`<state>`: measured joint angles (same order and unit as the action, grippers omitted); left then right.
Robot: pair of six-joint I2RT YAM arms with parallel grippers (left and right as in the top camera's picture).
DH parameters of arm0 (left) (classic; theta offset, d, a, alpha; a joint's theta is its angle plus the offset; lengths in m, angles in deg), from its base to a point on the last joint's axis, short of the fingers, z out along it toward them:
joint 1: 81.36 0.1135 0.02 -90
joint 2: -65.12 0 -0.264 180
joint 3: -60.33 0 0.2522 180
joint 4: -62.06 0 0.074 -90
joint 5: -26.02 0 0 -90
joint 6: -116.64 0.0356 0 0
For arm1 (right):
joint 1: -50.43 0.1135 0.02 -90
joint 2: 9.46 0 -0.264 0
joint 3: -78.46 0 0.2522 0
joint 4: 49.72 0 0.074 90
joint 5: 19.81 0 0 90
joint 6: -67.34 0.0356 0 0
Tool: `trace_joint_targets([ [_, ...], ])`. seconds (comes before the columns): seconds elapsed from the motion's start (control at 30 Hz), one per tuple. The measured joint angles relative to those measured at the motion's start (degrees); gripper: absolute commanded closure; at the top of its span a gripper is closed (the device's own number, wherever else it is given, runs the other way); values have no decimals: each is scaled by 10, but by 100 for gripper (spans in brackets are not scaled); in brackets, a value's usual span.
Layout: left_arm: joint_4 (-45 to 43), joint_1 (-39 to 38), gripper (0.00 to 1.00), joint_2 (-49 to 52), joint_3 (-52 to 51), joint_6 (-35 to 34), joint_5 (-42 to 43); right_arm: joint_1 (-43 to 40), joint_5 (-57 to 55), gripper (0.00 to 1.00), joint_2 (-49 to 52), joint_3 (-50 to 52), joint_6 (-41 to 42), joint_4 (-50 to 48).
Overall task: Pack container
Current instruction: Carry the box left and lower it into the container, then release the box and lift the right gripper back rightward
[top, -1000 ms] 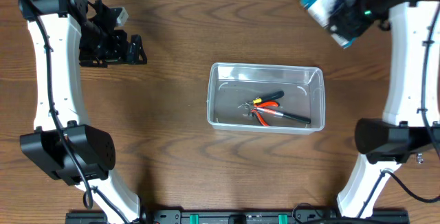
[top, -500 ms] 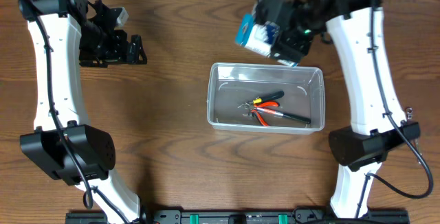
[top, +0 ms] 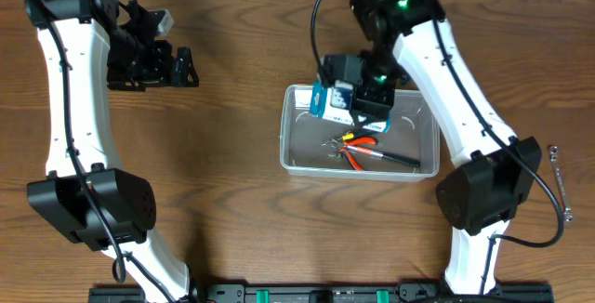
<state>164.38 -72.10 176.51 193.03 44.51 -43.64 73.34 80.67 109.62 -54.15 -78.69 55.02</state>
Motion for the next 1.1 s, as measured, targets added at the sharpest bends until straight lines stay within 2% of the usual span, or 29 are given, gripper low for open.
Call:
trace_joint_targets([
  [0.43,0,0,2,0,0,0,0,10,-1,16,0,171,-1,-124],
  [0.6,0,0,2,0,0,0,0,10,0,9,0,208,0,-146],
  [0.7,0,0,2,0,0,0,0,10,0,1,0,209,11,-158],
  [0.9,0,0,2,0,0,0,0,10,0,1,0,191,52,-167],
  [1.1,0,0,2,0,0,0,0,10,-14,1,-5,107,137,-150],
])
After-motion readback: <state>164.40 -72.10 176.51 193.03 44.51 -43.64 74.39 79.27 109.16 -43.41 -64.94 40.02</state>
